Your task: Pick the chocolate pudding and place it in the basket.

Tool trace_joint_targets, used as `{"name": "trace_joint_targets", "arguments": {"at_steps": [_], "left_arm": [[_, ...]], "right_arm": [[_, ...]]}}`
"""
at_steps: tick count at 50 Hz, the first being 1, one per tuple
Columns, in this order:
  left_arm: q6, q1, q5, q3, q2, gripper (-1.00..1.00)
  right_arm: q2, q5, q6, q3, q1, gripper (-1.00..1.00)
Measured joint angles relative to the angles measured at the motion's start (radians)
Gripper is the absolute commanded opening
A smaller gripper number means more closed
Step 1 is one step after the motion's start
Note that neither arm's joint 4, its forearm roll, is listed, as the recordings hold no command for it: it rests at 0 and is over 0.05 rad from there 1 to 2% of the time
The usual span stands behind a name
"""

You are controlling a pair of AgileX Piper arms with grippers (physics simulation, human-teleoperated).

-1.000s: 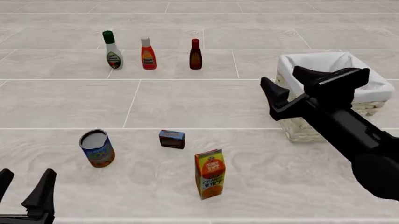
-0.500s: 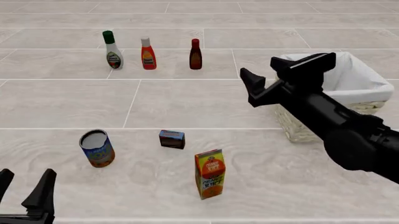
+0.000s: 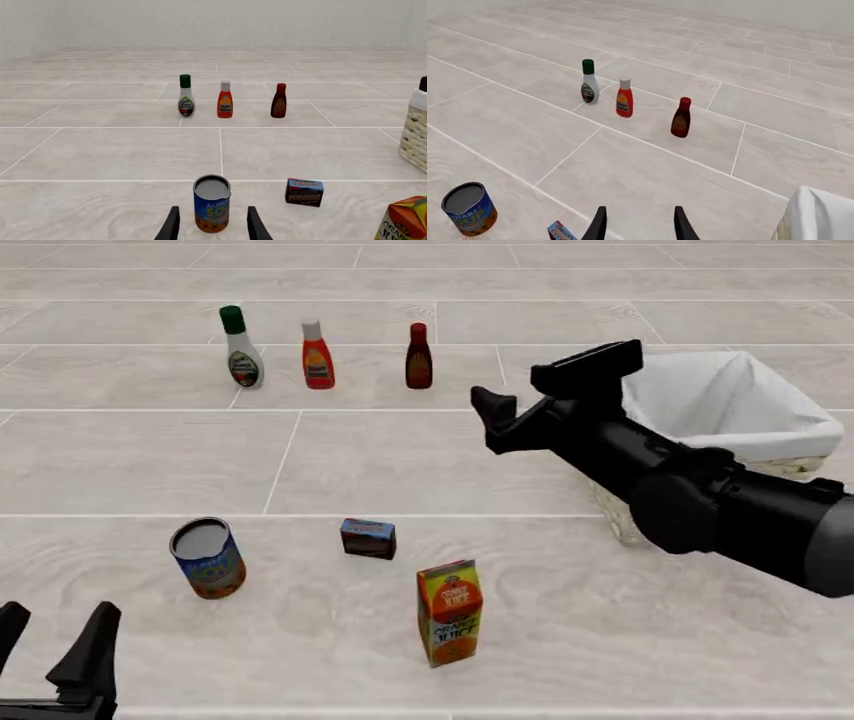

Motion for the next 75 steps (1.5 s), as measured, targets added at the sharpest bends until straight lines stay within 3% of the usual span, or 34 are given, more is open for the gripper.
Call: {"name": "trace_joint_targets", "arguments": {"at_steps": [47, 75], "left_arm": [[0.000, 0.000, 0.000, 0.000, 0.000, 1.00], [0.000, 0.000, 0.000, 0.000, 0.000, 1.00]], "right_arm": [[0.215, 0.496, -0.042, -0.473, 0.084, 1.00], [0.361, 0.663, -0.050, -0.668, 0.126, 1.00]]}}
